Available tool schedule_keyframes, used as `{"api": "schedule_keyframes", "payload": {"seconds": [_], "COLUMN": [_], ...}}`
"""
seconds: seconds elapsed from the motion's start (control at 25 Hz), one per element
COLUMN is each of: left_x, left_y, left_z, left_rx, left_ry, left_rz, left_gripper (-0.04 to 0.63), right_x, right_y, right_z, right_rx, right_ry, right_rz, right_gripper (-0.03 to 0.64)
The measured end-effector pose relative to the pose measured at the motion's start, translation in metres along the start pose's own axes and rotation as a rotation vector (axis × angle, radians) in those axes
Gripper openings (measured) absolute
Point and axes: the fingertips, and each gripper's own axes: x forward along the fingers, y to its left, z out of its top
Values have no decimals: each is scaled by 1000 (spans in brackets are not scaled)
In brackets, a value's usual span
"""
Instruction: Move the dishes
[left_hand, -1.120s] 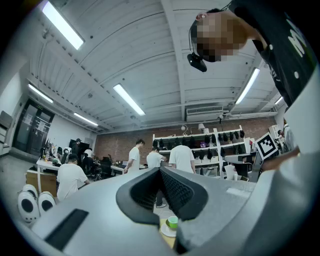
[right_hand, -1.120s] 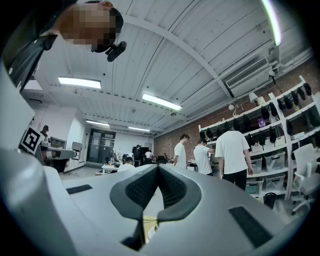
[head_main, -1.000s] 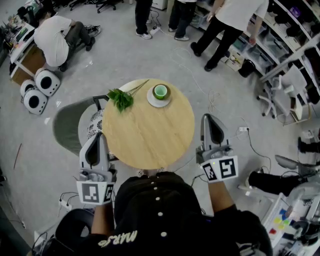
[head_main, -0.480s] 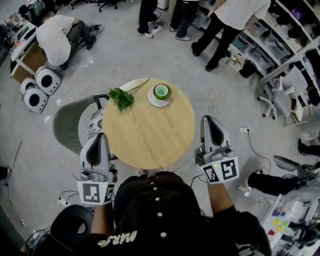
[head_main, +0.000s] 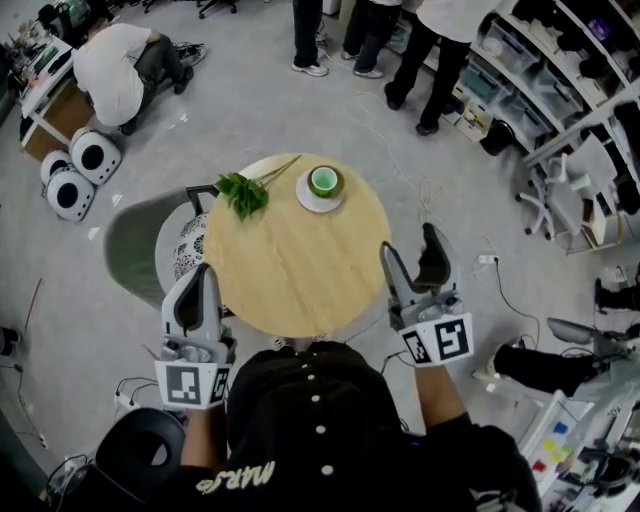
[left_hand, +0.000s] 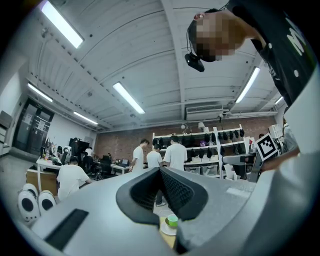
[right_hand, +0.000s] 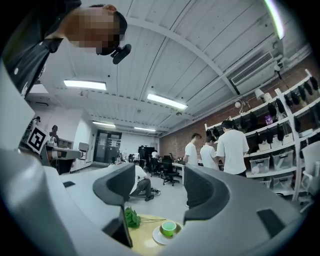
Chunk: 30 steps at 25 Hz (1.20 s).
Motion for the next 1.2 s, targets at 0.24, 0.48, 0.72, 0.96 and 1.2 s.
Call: {"api": "schedule_keyframes", "payload": {"seconds": [0.24,0.48,0.72,0.96,1.2], "left_x": [4,6,10,18,25], "left_y": [-7,-12,-26,-28,-33], "left_z": [-4,-10,-23,-44,-69], "left_rx": [-7,-27,-49,-68,-86], "left_ry": [13,30,64,101,145], "left_rz": [-3,-12,-22,-21,-27], "left_gripper": [3,3,3,3,3], "right_x": [2,18,43,81,116], "right_y": [-7,-3,-7,-16,-28], "right_z": [-10,-44,-97,-149,-200], "right_rx": [10,-47,-61,-70,-44], "right_ry": [32,138,232,289,349], "right_rz": [-2,37,99,123,135], "right_gripper": [285,279,279,279,282]}}
